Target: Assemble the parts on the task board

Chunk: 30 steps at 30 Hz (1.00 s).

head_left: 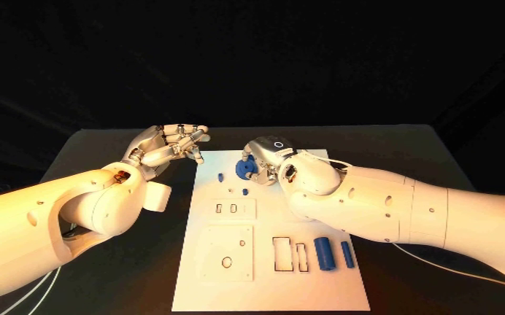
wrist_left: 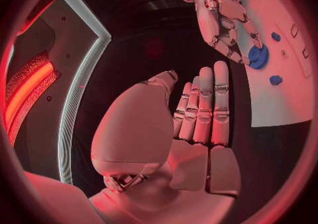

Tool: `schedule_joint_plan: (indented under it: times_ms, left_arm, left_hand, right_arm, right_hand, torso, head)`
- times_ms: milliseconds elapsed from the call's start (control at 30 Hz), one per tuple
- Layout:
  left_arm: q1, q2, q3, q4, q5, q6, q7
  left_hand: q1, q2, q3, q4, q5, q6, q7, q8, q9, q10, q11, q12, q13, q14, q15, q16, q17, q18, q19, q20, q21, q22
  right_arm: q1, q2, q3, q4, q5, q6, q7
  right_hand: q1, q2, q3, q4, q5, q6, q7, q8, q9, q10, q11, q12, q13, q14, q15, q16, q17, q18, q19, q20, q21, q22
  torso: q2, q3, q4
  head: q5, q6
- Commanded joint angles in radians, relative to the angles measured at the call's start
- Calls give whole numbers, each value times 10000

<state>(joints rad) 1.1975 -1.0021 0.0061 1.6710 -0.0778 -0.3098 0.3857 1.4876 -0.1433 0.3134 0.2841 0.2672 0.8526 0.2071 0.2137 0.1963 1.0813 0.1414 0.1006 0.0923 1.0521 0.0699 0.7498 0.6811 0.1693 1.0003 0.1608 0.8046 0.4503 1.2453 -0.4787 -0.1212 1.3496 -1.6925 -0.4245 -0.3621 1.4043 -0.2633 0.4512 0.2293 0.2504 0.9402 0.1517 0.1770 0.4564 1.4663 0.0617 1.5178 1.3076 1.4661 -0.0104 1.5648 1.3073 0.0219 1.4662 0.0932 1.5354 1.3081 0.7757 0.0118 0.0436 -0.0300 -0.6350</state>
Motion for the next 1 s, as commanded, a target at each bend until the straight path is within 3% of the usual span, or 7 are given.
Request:
schedule_joint_plan:
  times_ms: [33, 67, 133, 233, 333, 667, 1000]
  left_arm:
    - [19, 3, 6, 19, -50, 170, 60]
    - [19, 2, 6, 19, -50, 169, 60]
    - [19, 0, 6, 17, -50, 165, 58]
    - [19, 1, 6, 14, -50, 161, 45]
    - [20, 0, 6, 11, -50, 160, 32]
    - [21, -2, 6, 30, -50, 125, -9]
    - [23, -17, 6, 37, -49, 107, -14]
  left_hand:
    - [-77, -5, 75, 11, -36, -15, 53, -24, 15, -25, 36, -40, -7, -37, 0, 34, 10, 131, -53, -23, 68, 9]
    - [-77, -5, 75, 11, -36, -15, 53, -24, 15, -25, 36, -40, -7, -37, 0, 34, 10, 131, -53, -23, 68, 9]
    - [-77, -5, 75, 11, -36, -15, 53, -24, 15, -25, 36, -40, -7, -37, 0, 34, 10, 131, -53, -23, 68, 9]
    - [-81, -13, 84, 11, -37, -19, 54, -25, 16, -27, 37, -39, -6, -43, 2, 34, 10, 132, -69, -20, 81, 17]
    - [-85, -13, 85, 13, -37, -19, 55, -25, 16, -28, 38, -39, -5, -44, 2, 35, 10, 132, -71, -19, 82, 18]
    - [-140, 18, 103, 44, -36, -29, 72, -29, 17, -39, 50, -42, -5, -47, 12, 39, 10, 132, -94, -10, 102, 29]
    - [-150, 49, 130, 43, -27, -40, 77, -34, 16, -47, 53, -44, -4, -50, 16, 41, 9, 133, -108, -6, 114, 36]
  right_arm:
    - [-32, 0, -19, -35, 159, 49, 18]
    - [-32, 2, -20, -42, 207, 63, 58]
    - [-32, 3, -20, -60, 292, 131, 128]
    - [-32, -11, -21, -75, 423, 303, 209]
    - [-32, -28, -22, -87, 567, 487, 276]
    - [-32, -95, -26, -139, 1053, 909, 433]
    - [-30, -278, -27, -74, 1253, 392, 414]
  right_hand:
    - [-114, -85, -121, 49, -339, -252, 83, -204, -129, 507, 131, -62, 2002, 1047, 106, 60, 2634, -93, 771, 86, -59, 2192]
    - [-206, -99, -217, 88, -457, -386, 117, -305, -165, 492, 163, -78, 1985, 1047, 134, 60, 2634, -91, 767, 113, -66, 2186]
    - [-949, 288, -2627, 605, -480, -893, 174, -716, -336, 489, 228, -81, 1982, 1047, 202, 60, 2634, -89, 764, 198, -75, 2186]
    - [-1341, 562, -3711, 674, -442, -801, 188, -794, -393, 494, 253, -77, 1990, 1047, 227, 60, 2634, -91, 772, 227, -70, 2200]
    - [-1914, 658, -3850, 687, -340, -704, 214, -801, -410, 592, 273, 30, 2102, 1047, 255, 60, 2634, -134, 865, 246, 71, 2344]
    - [-2291, 1040, -3517, 669, 131, -449, 190, -746, -424, 687, 257, 131, 2210, 1047, 247, 60, 2634, -162, 927, 251, 166, 2443]
    - [-2343, 1337, -3207, 644, 321, -290, 145, -708, -432, 720, 218, 165, 2247, 1047, 215, 60, 2634, -163, 930, 225, 169, 2448]
  torso:
    - [-5, -2, -2]
    - [-3, -2, 1]
    - [1, -1, 10]
    - [0, -4, 21]
    - [6, -5, 6]
    - [1, -11, 14]
    - [5, -5, 7]
  head:
    - [-14, 5]
    - [-10, 7]
    - [-14, 9]
    - [-50, 1]
    - [-64, 6]
    - [-71, -34]
    - [-38, -14]
